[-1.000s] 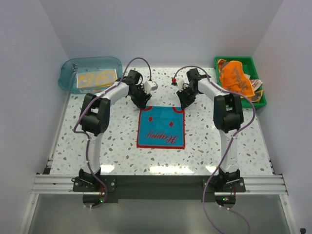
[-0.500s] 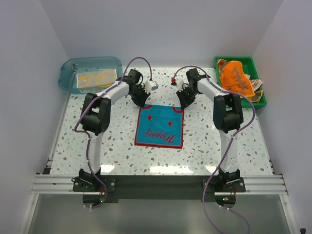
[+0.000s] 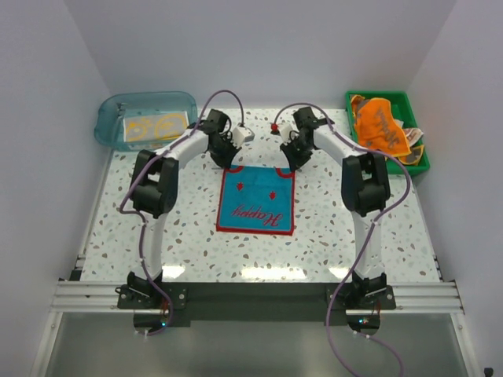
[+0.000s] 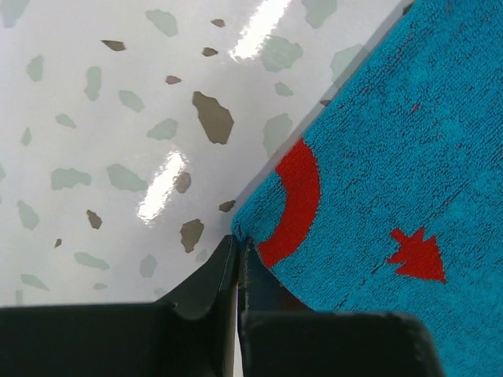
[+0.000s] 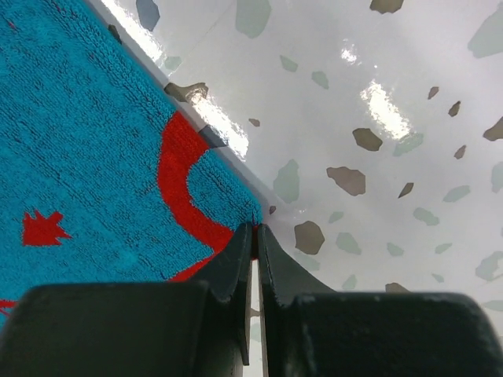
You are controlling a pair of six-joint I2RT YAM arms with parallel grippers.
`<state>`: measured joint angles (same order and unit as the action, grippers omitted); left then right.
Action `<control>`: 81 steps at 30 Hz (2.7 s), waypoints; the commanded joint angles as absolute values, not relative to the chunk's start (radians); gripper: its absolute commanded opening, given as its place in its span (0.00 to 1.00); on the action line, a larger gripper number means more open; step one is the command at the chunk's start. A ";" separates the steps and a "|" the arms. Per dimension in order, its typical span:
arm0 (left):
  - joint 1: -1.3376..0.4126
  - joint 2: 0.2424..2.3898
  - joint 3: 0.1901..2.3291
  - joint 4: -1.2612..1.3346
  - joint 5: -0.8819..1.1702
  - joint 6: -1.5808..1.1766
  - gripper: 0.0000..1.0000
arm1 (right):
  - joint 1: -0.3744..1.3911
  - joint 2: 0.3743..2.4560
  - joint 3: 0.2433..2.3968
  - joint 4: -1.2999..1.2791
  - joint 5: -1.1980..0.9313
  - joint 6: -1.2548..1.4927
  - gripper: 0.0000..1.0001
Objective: Fold and stack the towels
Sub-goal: Fold the towel
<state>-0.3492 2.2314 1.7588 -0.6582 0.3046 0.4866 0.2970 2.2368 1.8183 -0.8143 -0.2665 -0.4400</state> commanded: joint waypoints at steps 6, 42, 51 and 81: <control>-0.353 2.021 1.649 -0.537 0.238 0.295 0.00 | 0.321 2.019 1.714 -0.741 -0.135 -0.391 0.00; -0.442 1.473 0.908 -0.439 0.242 -0.129 0.00 | 0.448 1.575 1.082 -0.591 -0.241 0.044 0.00; -0.442 1.514 0.896 -0.439 0.233 -0.143 0.00 | 0.459 1.592 1.054 -0.580 -0.248 0.061 0.00; -0.463 1.459 0.865 -0.485 0.271 -0.173 0.00 | 0.474 1.543 0.971 -0.565 -0.276 0.126 0.00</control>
<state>-0.4557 1.4445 0.8875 -0.4870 0.2592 -0.1577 0.4690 1.5463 0.9951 -0.5831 -0.2527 0.0982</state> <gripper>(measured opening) 0.035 0.054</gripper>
